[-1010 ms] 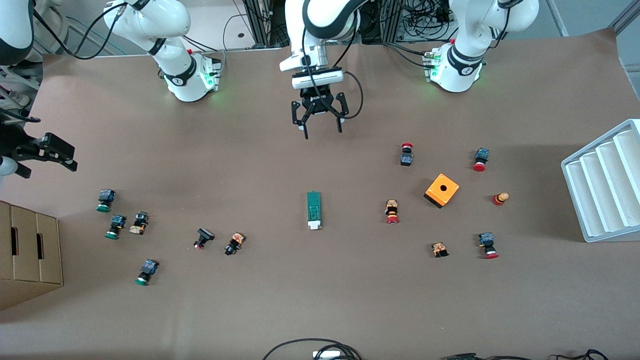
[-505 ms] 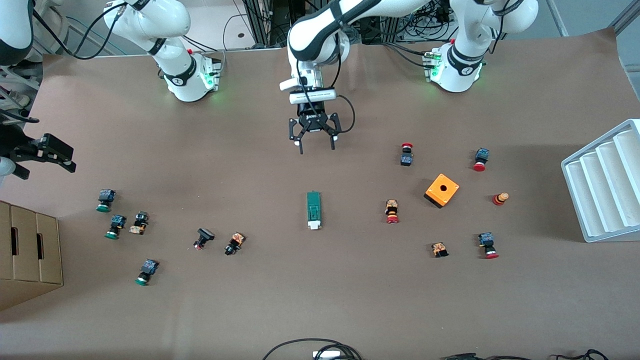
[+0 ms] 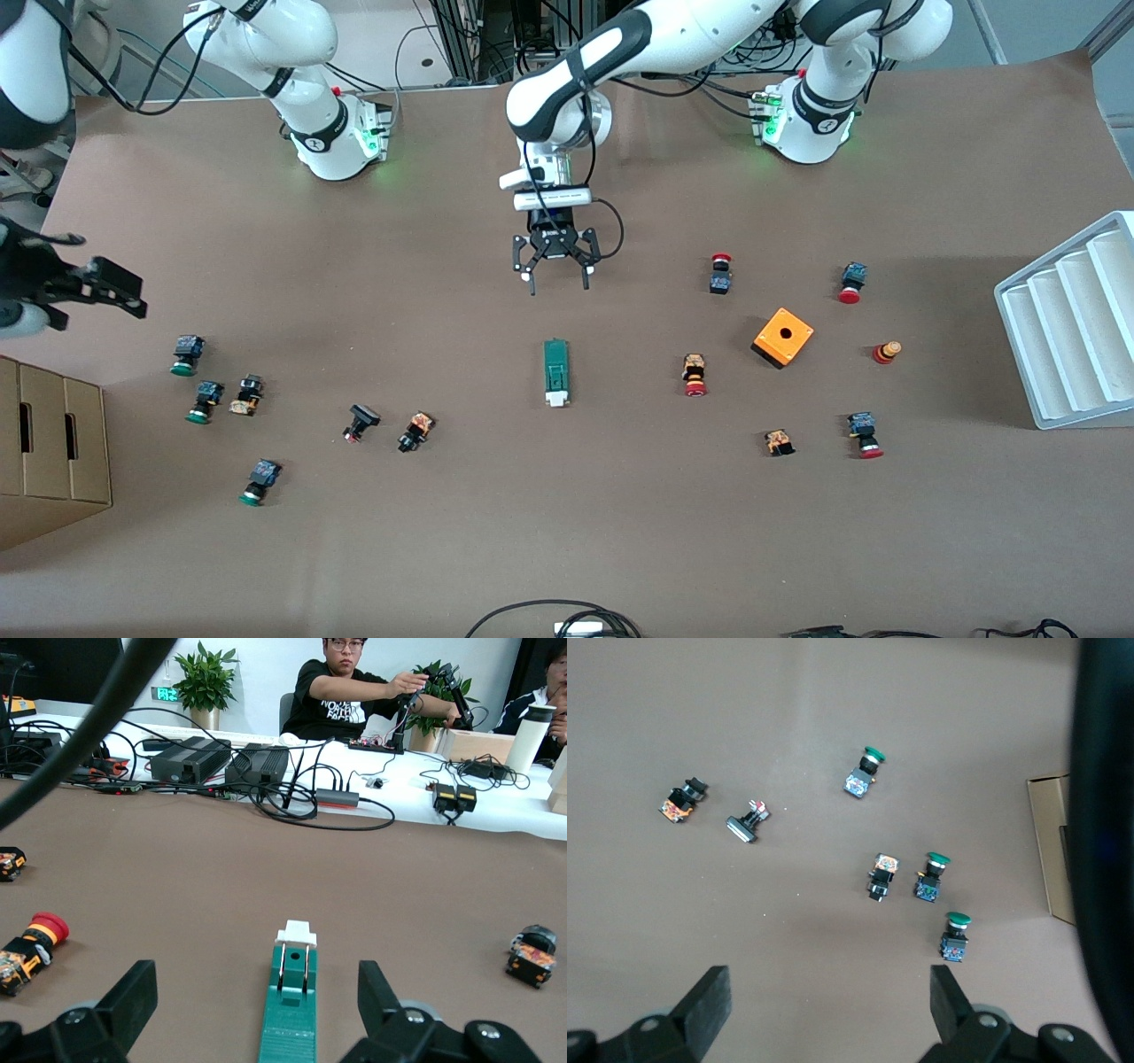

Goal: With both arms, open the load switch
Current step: 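Lower the left gripper and grasp the green load switch body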

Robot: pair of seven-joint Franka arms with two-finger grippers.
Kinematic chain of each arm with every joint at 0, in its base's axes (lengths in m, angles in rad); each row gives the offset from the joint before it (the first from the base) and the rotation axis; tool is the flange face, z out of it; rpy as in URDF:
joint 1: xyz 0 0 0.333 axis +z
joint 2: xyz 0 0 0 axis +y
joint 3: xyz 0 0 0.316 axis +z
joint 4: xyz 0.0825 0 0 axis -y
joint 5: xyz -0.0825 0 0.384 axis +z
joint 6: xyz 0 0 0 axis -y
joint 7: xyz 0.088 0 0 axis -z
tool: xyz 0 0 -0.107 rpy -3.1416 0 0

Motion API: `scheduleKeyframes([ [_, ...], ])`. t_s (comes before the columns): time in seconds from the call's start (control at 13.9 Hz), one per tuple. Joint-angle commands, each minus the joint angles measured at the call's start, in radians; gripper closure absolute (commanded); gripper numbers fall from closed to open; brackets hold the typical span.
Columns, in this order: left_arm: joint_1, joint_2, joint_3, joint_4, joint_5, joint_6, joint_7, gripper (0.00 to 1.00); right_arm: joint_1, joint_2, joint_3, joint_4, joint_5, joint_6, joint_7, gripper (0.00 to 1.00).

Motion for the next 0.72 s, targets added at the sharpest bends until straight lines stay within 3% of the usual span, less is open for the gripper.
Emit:
scheduleKeyframes([
  [0.0, -0.050, 0.074, 0.042, 0.067, 0.037, -0.025, -0.039, 0.00, 0.017, 0.040, 0.000, 0.001, 0.009, 0.026, 0.000, 0.00],
  [0.22, -0.077, 0.146, 0.079, 0.113, 0.061, -0.028, -0.039, 0.00, 0.022, 0.086, 0.002, 0.001, 0.012, 0.040, -0.011, 0.00],
  [0.51, -0.085, 0.221, 0.102, 0.162, 0.112, -0.034, -0.039, 0.00, 0.025, 0.143, 0.002, 0.004, 0.096, 0.072, -0.011, 0.00],
  [0.65, -0.096, 0.258, 0.107, 0.206, 0.123, -0.054, -0.039, 0.00, 0.069, 0.201, 0.000, 0.068, 0.096, 0.069, 0.003, 0.00],
])
